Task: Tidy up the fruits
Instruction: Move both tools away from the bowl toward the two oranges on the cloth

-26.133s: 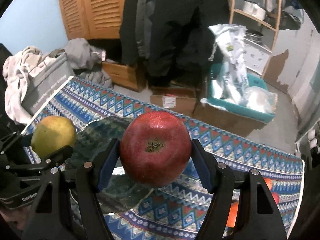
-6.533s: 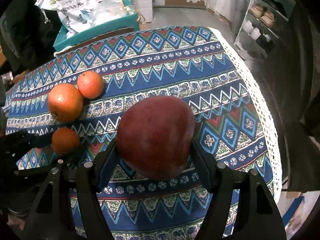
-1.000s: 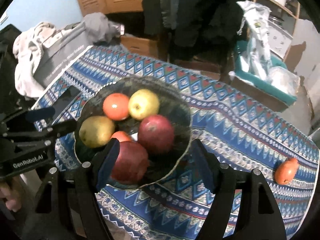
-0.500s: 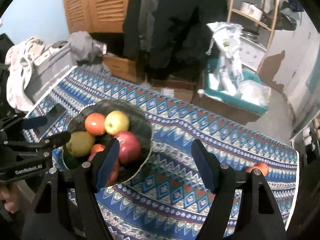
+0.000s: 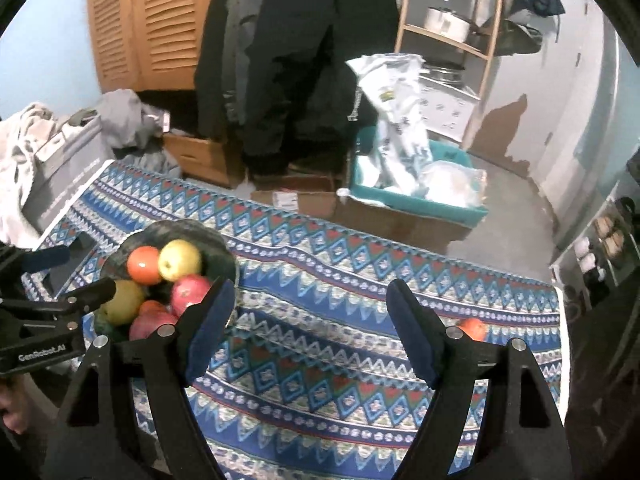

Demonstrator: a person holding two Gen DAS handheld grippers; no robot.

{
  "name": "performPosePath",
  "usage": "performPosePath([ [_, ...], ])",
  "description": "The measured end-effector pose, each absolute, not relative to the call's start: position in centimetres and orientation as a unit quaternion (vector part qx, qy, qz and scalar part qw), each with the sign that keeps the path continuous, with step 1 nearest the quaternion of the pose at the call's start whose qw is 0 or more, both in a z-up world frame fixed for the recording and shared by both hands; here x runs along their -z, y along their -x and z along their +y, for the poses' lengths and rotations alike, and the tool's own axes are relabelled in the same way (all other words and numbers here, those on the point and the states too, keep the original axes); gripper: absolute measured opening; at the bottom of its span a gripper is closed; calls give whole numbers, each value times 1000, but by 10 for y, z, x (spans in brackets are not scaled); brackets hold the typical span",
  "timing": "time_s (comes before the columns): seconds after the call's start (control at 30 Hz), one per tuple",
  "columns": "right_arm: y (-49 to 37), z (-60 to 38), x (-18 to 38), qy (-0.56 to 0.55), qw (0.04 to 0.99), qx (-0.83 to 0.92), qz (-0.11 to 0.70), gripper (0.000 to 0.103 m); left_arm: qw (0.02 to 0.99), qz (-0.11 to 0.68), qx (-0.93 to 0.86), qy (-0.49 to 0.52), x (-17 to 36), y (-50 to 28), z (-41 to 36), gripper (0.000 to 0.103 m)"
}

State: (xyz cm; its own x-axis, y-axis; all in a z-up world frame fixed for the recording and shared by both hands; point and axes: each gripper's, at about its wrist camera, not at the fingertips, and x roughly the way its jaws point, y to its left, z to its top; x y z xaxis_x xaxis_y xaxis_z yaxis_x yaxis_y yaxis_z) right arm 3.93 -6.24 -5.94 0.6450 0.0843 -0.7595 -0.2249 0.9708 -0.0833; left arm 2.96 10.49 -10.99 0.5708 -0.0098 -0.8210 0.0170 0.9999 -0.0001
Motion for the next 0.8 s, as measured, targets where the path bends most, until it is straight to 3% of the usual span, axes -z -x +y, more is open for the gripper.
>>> performPosePath([
  [0.8, -17, -170, 41, 59, 917, 16, 394, 82, 891, 447, 68, -38, 90, -35, 12, 86],
])
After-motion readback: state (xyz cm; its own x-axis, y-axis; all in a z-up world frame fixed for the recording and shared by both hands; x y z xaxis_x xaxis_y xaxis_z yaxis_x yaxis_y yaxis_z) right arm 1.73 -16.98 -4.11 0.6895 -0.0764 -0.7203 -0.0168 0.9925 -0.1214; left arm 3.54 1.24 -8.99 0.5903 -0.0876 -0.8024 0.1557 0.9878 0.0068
